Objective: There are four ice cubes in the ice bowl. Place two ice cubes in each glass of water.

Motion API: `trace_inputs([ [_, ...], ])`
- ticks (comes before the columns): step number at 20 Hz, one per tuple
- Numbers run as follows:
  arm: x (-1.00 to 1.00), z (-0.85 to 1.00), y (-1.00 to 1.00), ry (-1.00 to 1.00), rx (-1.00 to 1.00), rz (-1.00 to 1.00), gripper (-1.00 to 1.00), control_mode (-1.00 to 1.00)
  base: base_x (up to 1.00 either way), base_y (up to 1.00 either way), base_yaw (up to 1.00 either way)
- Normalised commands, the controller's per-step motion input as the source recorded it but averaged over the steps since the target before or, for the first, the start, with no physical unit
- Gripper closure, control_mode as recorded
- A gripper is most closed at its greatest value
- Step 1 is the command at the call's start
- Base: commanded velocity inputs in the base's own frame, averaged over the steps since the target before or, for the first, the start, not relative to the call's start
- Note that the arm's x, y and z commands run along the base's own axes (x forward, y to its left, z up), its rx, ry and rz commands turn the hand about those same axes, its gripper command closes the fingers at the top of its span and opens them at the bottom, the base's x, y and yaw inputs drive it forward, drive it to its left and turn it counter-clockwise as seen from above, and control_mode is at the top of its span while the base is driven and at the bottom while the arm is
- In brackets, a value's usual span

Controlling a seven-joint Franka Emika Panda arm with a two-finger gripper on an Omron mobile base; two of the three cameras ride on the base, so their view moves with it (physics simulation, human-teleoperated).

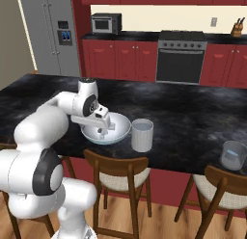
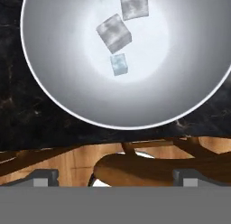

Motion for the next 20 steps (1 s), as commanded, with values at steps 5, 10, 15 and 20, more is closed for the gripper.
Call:
trace_inputs([
  [5,0.24,-0.28,-0.03,0.0,0.01,-0.08,-1.0,-1.0,0.0,0.0,0.0],
  [10,0.3,-0.25,-0.02,0.0,0.01,0.0,-1.0,-1.0,0.0,0.0,0.0],
  [15,0.3,-0.25,-0.01,0.0,0.01,0.0,-1.0,-1.0,0.0,0.0,0.0],
  [20,0.29,-0.25,0.0,0.0,0.0,0.0,-1.0,-1.0,0.0,0.0,0.0],
])
